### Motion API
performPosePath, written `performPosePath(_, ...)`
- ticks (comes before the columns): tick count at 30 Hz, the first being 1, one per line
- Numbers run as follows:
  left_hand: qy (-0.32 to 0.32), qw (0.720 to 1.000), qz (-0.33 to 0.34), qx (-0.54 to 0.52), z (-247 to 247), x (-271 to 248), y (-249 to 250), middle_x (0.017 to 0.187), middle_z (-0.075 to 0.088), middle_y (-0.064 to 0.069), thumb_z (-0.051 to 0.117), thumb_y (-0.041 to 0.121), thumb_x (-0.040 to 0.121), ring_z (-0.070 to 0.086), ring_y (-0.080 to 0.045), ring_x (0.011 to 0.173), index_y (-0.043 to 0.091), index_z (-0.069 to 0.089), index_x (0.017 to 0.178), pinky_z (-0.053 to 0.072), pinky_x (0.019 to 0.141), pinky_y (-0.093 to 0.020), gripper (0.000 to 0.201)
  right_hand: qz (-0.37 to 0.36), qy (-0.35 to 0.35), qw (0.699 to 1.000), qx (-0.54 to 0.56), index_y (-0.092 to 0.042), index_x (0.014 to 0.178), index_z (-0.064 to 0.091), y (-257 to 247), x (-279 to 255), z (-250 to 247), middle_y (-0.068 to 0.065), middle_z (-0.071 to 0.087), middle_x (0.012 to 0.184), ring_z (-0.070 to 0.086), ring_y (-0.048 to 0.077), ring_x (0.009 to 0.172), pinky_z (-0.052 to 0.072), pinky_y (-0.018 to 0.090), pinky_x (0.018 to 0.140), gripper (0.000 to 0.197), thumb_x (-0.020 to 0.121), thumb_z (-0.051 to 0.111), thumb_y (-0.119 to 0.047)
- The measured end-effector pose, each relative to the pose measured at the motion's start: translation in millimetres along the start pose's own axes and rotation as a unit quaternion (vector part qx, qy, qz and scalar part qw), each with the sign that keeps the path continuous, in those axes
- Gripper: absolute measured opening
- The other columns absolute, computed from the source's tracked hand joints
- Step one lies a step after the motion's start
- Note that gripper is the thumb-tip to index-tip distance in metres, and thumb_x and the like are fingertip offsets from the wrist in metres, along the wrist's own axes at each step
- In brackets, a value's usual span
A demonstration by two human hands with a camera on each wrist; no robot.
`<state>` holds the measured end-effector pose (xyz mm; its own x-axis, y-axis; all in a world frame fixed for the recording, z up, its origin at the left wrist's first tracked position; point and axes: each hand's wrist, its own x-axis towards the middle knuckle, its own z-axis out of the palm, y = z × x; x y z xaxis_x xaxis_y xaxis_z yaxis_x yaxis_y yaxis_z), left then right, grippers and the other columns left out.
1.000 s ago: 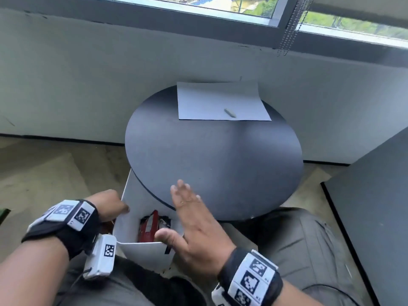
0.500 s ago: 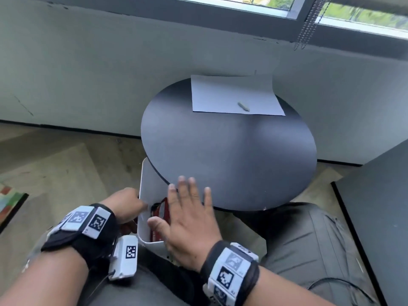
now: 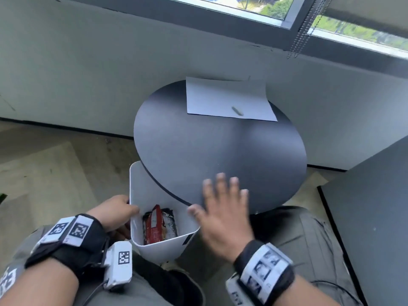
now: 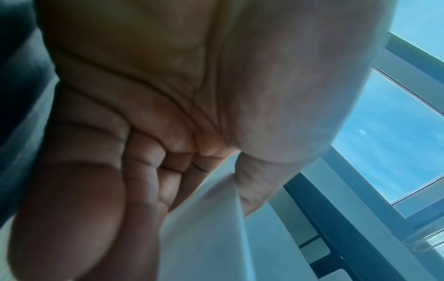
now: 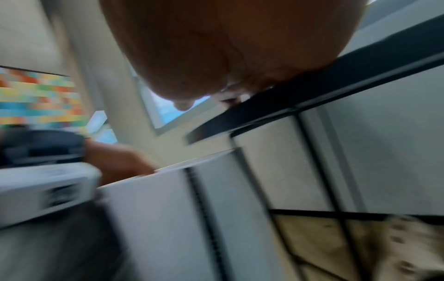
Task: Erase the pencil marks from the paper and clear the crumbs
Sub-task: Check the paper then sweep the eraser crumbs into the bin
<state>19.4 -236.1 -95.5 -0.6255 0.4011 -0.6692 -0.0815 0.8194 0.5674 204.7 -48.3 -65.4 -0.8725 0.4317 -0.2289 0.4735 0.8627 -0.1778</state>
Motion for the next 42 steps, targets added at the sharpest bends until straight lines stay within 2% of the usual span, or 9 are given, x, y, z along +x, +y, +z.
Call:
performPosePath(5,0.004,1.000,0.001,-0.014,3,0,-2,0.085,0.075,-0.016,0.056,0.007,0.092,0.074,-0.035,0.063,0.010,0.065,0.097,0.058,0.055,-0.038,0.011,-0.191,0.030,0.960,0.203,-0.024,0.155,-0.001,-7,-8,-29,-0.009,-0.013,0.162,-0.015,0.002,0.146,-0.004,0.032,0.121,0.084,0.090,0.029,-0.068)
performPosePath(8,0.006,0.999,0.001,-0.032,5,0,-4,0.083,0.075,-0.018,0.055,0.005,0.092,0.074,-0.037,0.063,0.010,0.065,0.097,0.060,0.059,-0.044,0.012,0.069,0.134,0.974,0.168,-0.018,0.155,0.006,72,15,-42,0.002,-0.006,0.163,-0.009,0.011,0.149,-0.001,0.040,0.121,0.087,0.089,0.024,-0.071)
performPosePath(11,0.007,0.999,0.002,-0.039,5,1,-3,0.082,0.076,-0.018,0.056,0.005,0.092,0.073,-0.040,0.064,0.008,0.065,0.097,0.059,0.058,-0.043,0.011,0.225,0.047,0.972,0.053,-0.015,0.154,0.010,102,23,-36,0.014,-0.001,0.162,-0.003,0.030,0.149,0.005,0.053,0.118,0.099,0.079,0.005,-0.079)
performPosePath(15,0.011,0.999,0.004,-0.034,5,1,-1,0.085,0.076,-0.015,0.062,0.012,0.086,0.075,-0.035,0.068,0.008,0.067,0.098,0.061,0.065,-0.045,0.015,-0.004,-0.021,0.999,0.027,-0.025,0.154,-0.005,28,4,-16,0.008,-0.022,0.160,-0.025,0.028,0.145,-0.008,0.052,0.118,0.095,0.077,-0.007,-0.080)
performPosePath(19,0.007,1.000,0.003,-0.016,4,4,-7,0.089,0.077,-0.008,0.059,0.007,0.090,0.076,-0.028,0.073,0.012,0.068,0.104,0.063,0.077,-0.048,0.018,-0.192,-0.025,0.963,0.187,-0.030,0.152,-0.007,12,-1,-38,-0.009,-0.018,0.160,-0.019,0.001,0.145,-0.006,0.030,0.121,0.085,0.086,0.026,-0.074)
performPosePath(25,0.005,1.000,-0.001,-0.021,4,6,-6,0.089,0.076,-0.015,0.057,0.009,0.091,0.075,-0.035,0.068,0.009,0.064,0.102,0.062,0.066,-0.050,0.013,0.236,0.041,0.970,0.052,-0.020,0.155,0.005,121,39,-46,0.012,-0.006,0.162,-0.007,0.029,0.149,0.003,0.054,0.118,0.087,0.087,0.020,-0.073)
performPosePath(32,0.005,1.000,0.001,-0.016,8,10,-9,0.087,0.076,-0.015,0.056,0.004,0.092,0.074,-0.036,0.068,0.008,0.066,0.103,0.060,0.058,-0.040,0.015,-0.194,0.029,0.969,0.150,-0.040,0.152,-0.001,46,1,-37,-0.013,-0.016,0.161,-0.013,0.005,0.147,-0.002,0.036,0.121,0.079,0.089,0.033,-0.071)
performPosePath(37,0.015,1.000,0.010,-0.024,8,8,-8,0.085,0.076,-0.012,0.061,0.008,0.088,0.075,-0.034,0.069,0.010,0.067,0.098,0.061,0.068,-0.049,0.012,0.221,0.069,0.970,0.078,-0.029,0.154,0.006,118,34,-38,0.004,-0.008,0.163,-0.009,0.025,0.149,-0.001,0.056,0.118,0.084,0.085,0.017,-0.076)
performPosePath(42,0.006,1.000,0.010,-0.024,7,8,-5,0.083,0.077,-0.012,0.063,0.017,0.083,0.075,-0.035,0.069,0.010,0.068,0.096,0.061,0.067,-0.046,0.016,-0.114,0.029,0.980,0.160,-0.037,0.154,0.004,70,4,-33,-0.011,-0.012,0.162,-0.014,0.010,0.148,-0.005,0.041,0.120,0.081,0.087,0.028,-0.075)
